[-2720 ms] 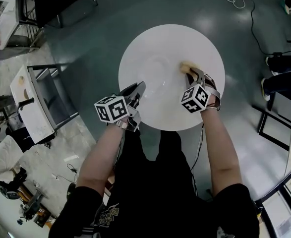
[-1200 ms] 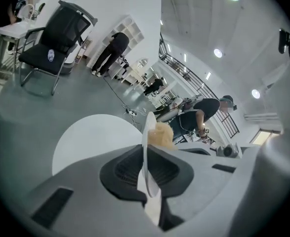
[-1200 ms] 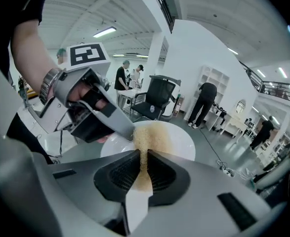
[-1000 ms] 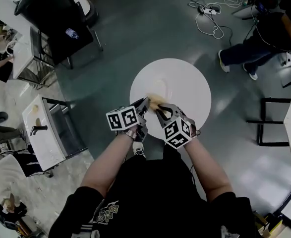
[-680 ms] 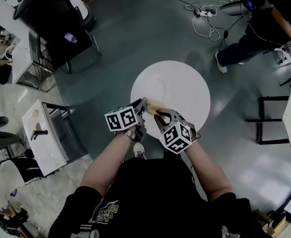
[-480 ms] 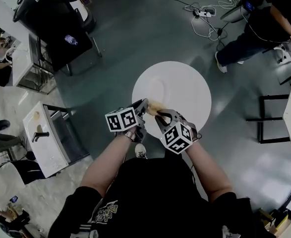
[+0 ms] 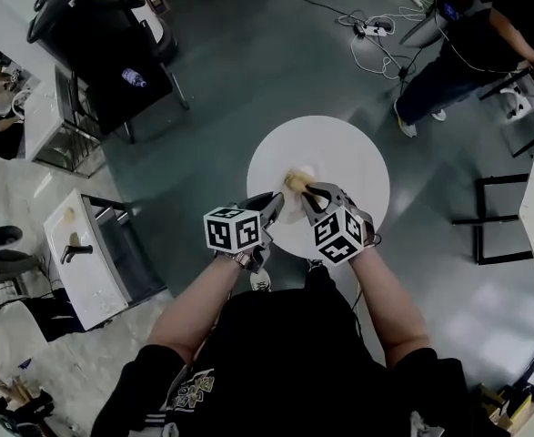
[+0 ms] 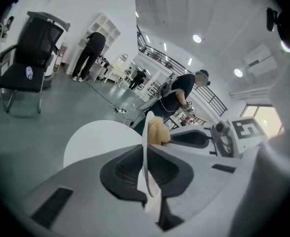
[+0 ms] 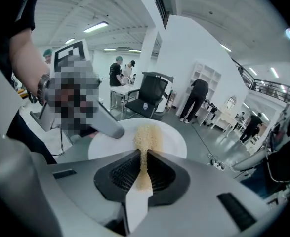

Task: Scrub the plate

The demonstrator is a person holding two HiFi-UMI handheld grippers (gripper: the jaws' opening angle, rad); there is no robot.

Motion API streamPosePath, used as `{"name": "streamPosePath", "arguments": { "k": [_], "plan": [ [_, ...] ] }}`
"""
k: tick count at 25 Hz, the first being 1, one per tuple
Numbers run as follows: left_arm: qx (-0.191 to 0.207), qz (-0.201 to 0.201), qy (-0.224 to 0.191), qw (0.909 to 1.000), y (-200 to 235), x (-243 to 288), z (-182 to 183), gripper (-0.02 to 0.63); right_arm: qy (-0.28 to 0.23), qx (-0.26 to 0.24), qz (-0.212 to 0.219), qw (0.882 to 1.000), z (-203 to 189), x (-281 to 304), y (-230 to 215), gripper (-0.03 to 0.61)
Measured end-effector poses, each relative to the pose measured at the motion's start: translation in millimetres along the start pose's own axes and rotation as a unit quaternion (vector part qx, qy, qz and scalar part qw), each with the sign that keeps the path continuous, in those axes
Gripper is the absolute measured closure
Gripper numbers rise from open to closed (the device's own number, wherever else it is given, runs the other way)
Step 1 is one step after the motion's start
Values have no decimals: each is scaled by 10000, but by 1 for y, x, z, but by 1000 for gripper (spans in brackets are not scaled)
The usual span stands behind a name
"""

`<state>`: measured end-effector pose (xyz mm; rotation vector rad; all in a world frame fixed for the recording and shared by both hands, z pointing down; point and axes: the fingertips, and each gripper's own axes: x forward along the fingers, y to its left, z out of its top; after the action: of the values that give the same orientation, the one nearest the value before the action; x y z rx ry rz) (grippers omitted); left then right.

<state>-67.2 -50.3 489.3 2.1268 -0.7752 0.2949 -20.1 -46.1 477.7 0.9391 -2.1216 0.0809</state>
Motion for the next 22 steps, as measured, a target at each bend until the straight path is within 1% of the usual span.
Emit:
{"name": "streamPosePath", "arguments": {
  "k": [4, 7, 9, 15, 22],
  "plan": [
    [75, 2, 25, 10000, -4, -6, -8, 589, -33, 24, -451, 9990, 3, -10, -27, 526],
    [-24, 42, -39, 10000, 3, -11, -7, 589, -143, 38, -704, 9974, 14, -15, -46, 526],
    [-84, 58, -57, 9999, 5, -15, -8, 591, -195, 64, -788, 9967, 20, -20, -52, 526],
    [-140, -56, -103, 9998, 0, -14, -6, 591, -142, -89, -733, 9972, 21, -14, -43, 526],
    [-214, -108, -179, 9996, 1, -13, 6, 589, -66, -81, -449, 9989, 18, -2, -15, 528]
  ]
}}
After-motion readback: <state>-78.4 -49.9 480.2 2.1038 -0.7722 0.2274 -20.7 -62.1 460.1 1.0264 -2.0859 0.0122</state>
